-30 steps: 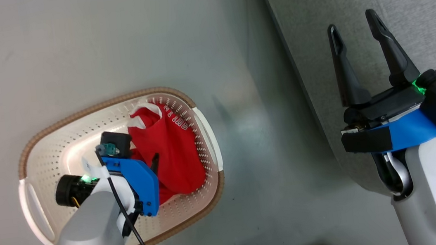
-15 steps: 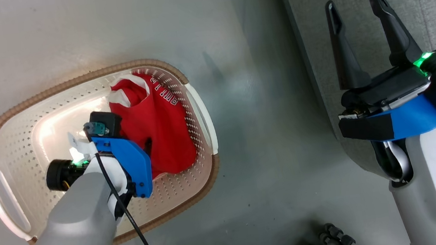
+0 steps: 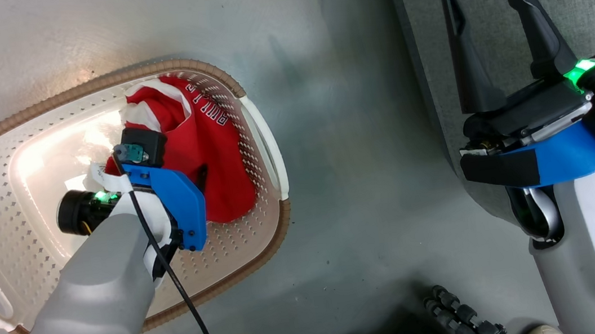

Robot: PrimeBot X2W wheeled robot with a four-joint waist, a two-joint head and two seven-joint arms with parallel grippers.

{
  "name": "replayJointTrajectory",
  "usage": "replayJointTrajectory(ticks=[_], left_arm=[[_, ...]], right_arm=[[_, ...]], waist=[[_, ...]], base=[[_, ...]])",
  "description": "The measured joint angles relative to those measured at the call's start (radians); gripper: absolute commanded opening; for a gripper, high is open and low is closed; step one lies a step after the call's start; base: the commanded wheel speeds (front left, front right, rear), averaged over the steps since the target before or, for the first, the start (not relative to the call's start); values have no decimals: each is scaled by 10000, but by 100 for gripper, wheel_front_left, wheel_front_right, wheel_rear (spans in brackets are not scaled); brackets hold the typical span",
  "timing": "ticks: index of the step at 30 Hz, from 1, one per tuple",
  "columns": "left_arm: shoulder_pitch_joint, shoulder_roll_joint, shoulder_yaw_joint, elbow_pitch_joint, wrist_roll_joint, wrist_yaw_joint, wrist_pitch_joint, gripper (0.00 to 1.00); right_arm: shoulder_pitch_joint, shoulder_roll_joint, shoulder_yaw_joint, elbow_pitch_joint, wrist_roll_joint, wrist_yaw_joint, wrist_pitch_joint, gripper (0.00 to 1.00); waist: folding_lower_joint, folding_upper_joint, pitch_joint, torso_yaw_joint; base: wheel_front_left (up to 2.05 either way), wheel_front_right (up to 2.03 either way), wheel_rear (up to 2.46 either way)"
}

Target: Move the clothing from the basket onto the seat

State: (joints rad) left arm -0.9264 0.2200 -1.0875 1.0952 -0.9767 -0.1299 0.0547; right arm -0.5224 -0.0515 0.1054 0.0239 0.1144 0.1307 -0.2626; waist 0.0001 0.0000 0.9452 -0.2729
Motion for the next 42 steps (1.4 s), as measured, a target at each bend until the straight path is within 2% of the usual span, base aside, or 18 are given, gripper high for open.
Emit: replayJointTrajectory(ticks=[4, 5, 6, 16, 24, 32, 42], left_arm=[[-186, 23, -410, 29, 23, 0, -100, 100], [-205, 27, -518, 29, 23, 0, -142, 77], [-221, 29, -585, 36, 10, 0, -182, 0], [-384, 38, -1177, 46, -387, 0, -430, 0], [-362, -88, -1473, -387, -807, 0, -1022, 0], [-85, -290, -1829, -1204, -621, 0, -1825, 0], [534, -516, -1912, -1939, -345, 0, -2731, 0]], right_arm=[[0, 0, -42, 4, 13, 0, 0, 100], [0, 0, -48, 4, 13, 0, 0, 100], [0, 0, -58, 6, 13, 0, 0, 100], [-74, 0, -63, 36, 21, 0, 0, 100], [-60, 2, -169, 159, -23, 0, 0, 100], [112, -4, -305, 313, -161, 0, 0, 100], [709, -268, -481, 604, -242, 0, 0, 100]], waist=[[0, 0, 112, -40], [0, 0, 123, -40], [0, 0, 130, -40], [-1, 0, 66, 10], [-1, 0, -284, 217], [-1, 0, -1042, 612], [-2, 0, -2491, 1277]], base=[[0, 0, 0], [0, 0, 0], [0, 0, 0], [0, 0, 0], [0, 0, 0], [0, 0, 0], [0, 0, 0]])
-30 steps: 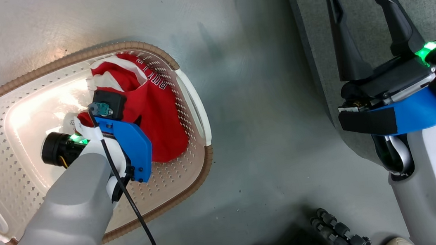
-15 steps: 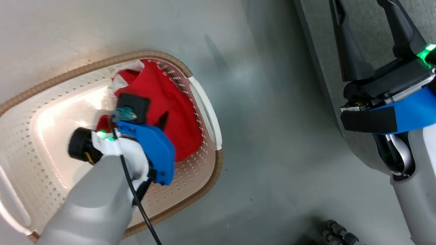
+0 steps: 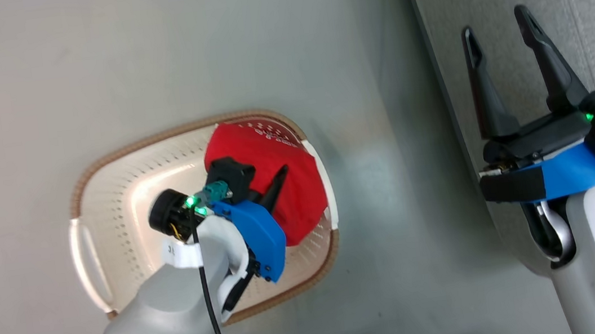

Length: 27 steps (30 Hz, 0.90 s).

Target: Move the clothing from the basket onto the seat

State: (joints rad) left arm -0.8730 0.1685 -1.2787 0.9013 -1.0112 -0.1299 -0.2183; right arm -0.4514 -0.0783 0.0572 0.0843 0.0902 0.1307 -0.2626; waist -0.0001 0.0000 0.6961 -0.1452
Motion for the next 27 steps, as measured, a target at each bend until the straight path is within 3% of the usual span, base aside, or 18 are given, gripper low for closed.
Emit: replayJointTrajectory(ticks=[10, 27], left_arm=[[366, 61, 25, -825, 228, 0, -418, 0], [1309, 326, 2897, -2713, 2332, 0, -433, 0]], right_arm=[[881, -278, -274, 320, -4, 0, 0, 100], [2361, -370, -360, 784, 4, 0, 0, 100]], waist=[[-1, 0, -1770, 626], [-2, 0, -4741, 1358]], base=[[0, 0, 0], [0, 0, 0]])
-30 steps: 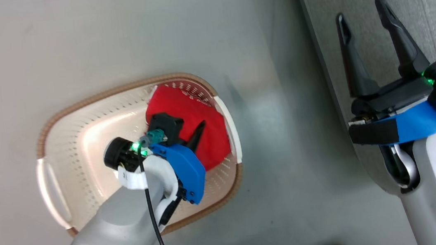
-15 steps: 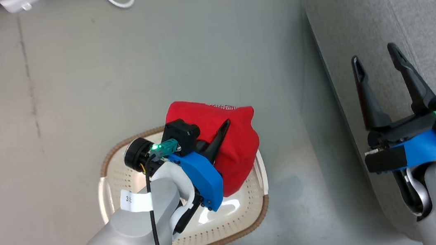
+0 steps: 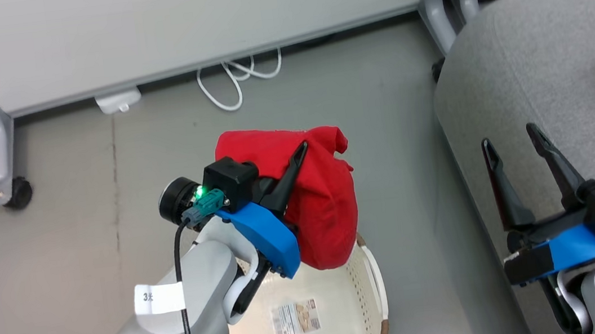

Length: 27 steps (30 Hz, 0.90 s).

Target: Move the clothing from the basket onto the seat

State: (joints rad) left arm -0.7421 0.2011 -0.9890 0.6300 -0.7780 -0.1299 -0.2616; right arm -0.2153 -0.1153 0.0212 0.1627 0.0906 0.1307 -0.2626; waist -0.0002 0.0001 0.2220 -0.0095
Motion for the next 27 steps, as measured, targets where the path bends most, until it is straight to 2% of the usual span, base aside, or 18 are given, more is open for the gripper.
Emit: replayJointTrajectory(ticks=[6, 15, 27], left_arm=[[-1, 44, 408, -499, 527, 0, 0, 0], [-260, -98, 495, -1154, 869, 59, 2, 0], [-400, 73, 424, -1962, 897, 320, 403, 0]], right_arm=[[487, 71, -17, 119, 15, 0, 0, 100], [1099, 182, -182, 190, 71, 0, 0, 100], [1382, 334, -267, 190, 75, 0, 0, 100]], waist=[[0, 0, -867, 77], [1, 0, -1826, 132], [1, 0, -2279, 227]], base=[[0, 0, 0], [0, 0, 0], [0, 0, 0]])
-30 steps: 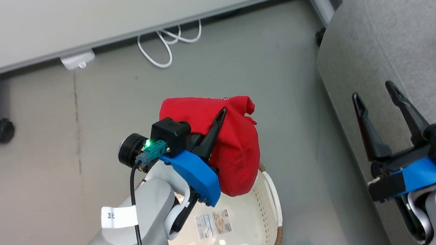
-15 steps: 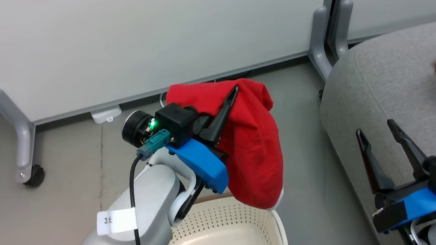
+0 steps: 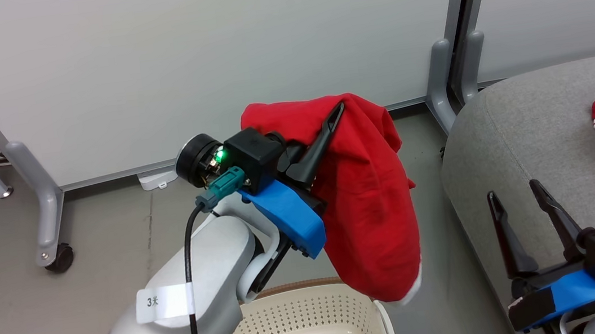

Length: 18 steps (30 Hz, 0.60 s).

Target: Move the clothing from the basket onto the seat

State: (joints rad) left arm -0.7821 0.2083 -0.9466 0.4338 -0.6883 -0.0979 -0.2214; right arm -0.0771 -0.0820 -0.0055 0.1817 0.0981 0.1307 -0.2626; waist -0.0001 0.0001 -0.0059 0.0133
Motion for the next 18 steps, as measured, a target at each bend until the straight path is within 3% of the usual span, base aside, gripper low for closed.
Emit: replayJointTrajectory(ticks=[8, 18], left_arm=[[6, 127, -8, -222, -69, 96, 105, 0], [11, 174, -69, -288, -73, 178, 174, 0]], right_arm=[[-123, 54, 564, -288, 2, 0, 0, 100], [-1151, 128, 2527, -596, 165, 0, 0, 100]], waist=[[0, 0, 34, 50], [1, 0, 169, 67]], base=[[0, 0, 0], [0, 0, 0]])
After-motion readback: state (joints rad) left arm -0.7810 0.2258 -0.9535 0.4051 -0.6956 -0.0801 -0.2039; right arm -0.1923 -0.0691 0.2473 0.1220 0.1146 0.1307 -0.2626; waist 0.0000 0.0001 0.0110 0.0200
